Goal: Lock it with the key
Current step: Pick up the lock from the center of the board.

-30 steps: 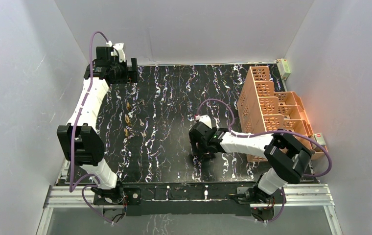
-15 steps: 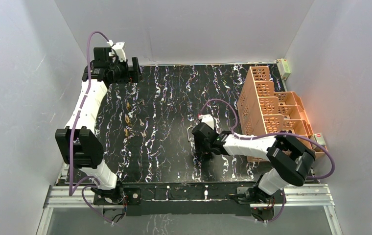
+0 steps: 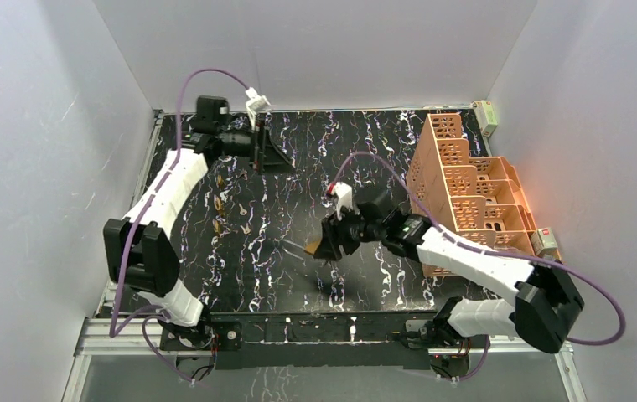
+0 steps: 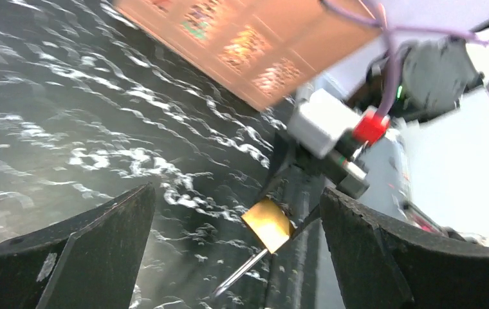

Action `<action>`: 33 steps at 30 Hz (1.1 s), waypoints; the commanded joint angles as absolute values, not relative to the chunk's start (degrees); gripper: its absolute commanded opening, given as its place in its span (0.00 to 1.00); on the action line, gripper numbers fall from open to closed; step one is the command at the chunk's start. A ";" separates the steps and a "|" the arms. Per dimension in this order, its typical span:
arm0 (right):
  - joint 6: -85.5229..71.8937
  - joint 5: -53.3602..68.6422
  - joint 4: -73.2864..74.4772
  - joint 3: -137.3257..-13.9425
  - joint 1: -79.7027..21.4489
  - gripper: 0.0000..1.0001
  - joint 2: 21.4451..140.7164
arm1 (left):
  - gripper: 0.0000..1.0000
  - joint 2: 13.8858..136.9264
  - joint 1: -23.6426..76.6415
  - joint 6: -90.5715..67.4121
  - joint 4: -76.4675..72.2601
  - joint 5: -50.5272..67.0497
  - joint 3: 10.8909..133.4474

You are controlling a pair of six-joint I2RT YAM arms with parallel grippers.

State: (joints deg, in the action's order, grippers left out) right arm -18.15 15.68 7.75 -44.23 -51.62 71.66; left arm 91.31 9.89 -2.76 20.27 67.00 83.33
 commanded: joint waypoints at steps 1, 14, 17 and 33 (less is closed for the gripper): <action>-15.37 29.12 5.22 -53.43 -46.34 0.00 64.40 | 0.98 95.07 14.83 9.69 35.28 76.54 88.73; -22.14 39.77 4.18 -61.90 -30.87 0.00 63.22 | 0.98 91.12 10.40 19.18 39.99 89.85 92.58; -23.62 41.76 3.35 -63.27 -28.42 0.00 63.52 | 0.98 88.38 8.62 9.69 28.26 92.85 89.71; -31.33 47.94 -7.64 -71.04 -26.39 0.00 70.62 | 0.98 88.21 10.01 -40.88 -33.43 84.30 77.35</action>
State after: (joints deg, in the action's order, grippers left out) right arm -29.08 44.47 0.75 -66.04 -26.63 71.07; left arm 87.70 9.61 -33.67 -24.77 84.44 74.91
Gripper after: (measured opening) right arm 0.632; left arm 0.983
